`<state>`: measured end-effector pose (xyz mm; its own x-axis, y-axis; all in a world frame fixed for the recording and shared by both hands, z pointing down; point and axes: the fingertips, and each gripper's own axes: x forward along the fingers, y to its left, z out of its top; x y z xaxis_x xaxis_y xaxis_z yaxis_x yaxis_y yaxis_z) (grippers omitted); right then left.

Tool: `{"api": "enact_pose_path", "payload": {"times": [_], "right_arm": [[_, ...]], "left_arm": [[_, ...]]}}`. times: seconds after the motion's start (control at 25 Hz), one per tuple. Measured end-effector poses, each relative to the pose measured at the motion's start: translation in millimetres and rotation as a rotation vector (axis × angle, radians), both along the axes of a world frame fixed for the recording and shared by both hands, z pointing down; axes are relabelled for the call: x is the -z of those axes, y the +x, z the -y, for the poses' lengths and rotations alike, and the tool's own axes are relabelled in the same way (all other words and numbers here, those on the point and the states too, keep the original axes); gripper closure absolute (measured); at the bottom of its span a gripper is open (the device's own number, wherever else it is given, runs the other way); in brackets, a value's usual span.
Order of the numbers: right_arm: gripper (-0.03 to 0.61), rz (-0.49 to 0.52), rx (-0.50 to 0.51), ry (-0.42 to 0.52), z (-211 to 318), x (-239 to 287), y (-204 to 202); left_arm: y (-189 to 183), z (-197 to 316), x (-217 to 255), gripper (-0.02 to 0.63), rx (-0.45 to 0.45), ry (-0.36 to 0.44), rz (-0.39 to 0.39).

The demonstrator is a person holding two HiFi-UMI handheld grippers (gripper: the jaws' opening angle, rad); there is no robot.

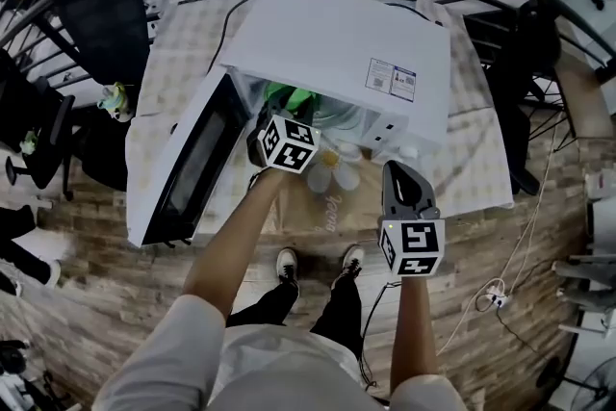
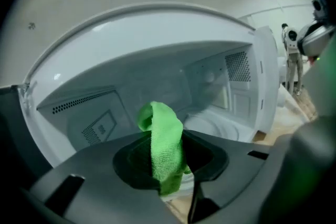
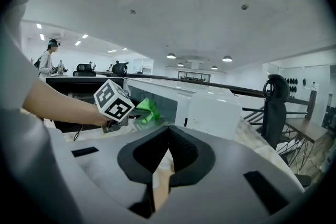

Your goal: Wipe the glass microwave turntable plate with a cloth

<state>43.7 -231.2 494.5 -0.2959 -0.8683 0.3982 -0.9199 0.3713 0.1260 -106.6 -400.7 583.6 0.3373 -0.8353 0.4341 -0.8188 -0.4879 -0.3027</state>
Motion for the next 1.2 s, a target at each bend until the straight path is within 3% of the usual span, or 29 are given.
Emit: {"api": "enact_pose_path", "payload": {"times": [0.12, 0.2, 0.48, 0.84, 1.04, 1.2], "right_arm": [[0.565, 0.035, 0.002, -0.018, 2.0, -6.0, -2.2], [0.565, 0.048, 0.006, -0.030, 4.3, -11.7, -2.8], [0.565, 0.027, -0.002, -0.050, 12.6, -22.4, 3.8], [0.565, 0.027, -0.002, -0.055, 13.8, -29.0, 9.3], [0.565, 0.021, 0.000, -0.056, 3.6, -29.4, 9.3], [0.565, 0.019, -0.003, -0.057, -3.7, -28.1, 9.3]], "left_arm": [[-16.0, 23.9, -12.4, 0.482, 0.020, -0.004, 0.107], [-16.4, 35.9, -26.0, 0.482, 0.019, -0.041, 0.140], [11.5, 50.2, -46.3, 0.482, -0.014, -0.148, 0.013], [88.5, 10.6, -46.3, 0.485, -0.260, -0.211, -0.005], [129.3, -22.7, -42.4, 0.485, -0.403, -0.193, -0.028], [115.2, -21.5, -29.0, 0.485, -0.346, -0.115, -0.048]]}}
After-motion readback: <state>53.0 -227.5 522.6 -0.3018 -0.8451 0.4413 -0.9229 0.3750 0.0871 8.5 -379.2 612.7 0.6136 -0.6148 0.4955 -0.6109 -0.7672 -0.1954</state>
